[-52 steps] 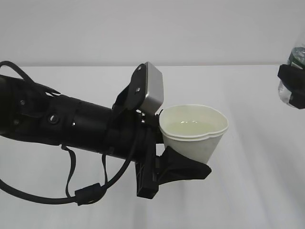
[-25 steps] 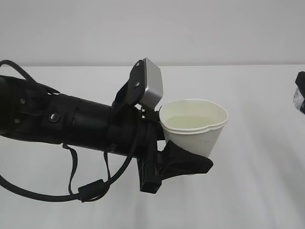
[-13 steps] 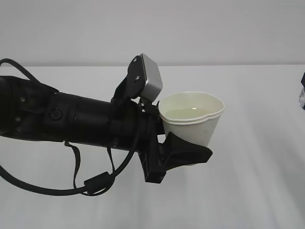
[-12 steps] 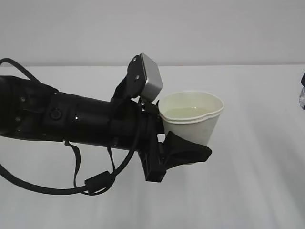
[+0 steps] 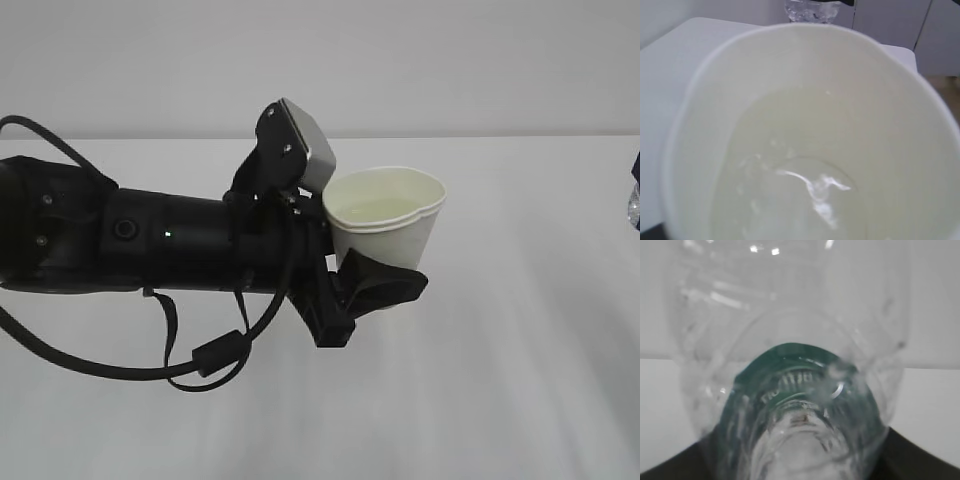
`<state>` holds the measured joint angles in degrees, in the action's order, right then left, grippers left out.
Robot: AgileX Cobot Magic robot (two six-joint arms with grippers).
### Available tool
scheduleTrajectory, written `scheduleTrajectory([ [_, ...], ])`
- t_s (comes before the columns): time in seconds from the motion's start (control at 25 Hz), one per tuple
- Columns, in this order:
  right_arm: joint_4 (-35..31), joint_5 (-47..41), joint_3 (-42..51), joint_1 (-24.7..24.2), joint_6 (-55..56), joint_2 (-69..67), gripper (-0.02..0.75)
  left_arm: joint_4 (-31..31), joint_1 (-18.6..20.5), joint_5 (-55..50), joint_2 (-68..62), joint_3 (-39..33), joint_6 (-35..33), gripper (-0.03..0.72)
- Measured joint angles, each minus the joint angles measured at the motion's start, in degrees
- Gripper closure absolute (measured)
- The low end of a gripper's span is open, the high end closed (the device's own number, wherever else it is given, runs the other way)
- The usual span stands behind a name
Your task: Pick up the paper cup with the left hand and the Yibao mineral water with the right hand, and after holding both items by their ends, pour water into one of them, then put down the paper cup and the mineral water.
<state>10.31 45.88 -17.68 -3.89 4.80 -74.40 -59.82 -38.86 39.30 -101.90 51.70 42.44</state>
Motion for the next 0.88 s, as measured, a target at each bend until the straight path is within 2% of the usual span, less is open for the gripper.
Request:
scheduleTrajectory([
  [0.36,0.0,-0.1,0.0,0.0,0.0,0.0,0.347,9.5,0.5,-3.0,0.0,0.0,-6.2,0.274],
  [0.88,0.0,-0.1,0.0,0.0,0.0,0.0,0.348,15.4,8.5,-3.8,0.0,0.0,-6.6,0.274],
])
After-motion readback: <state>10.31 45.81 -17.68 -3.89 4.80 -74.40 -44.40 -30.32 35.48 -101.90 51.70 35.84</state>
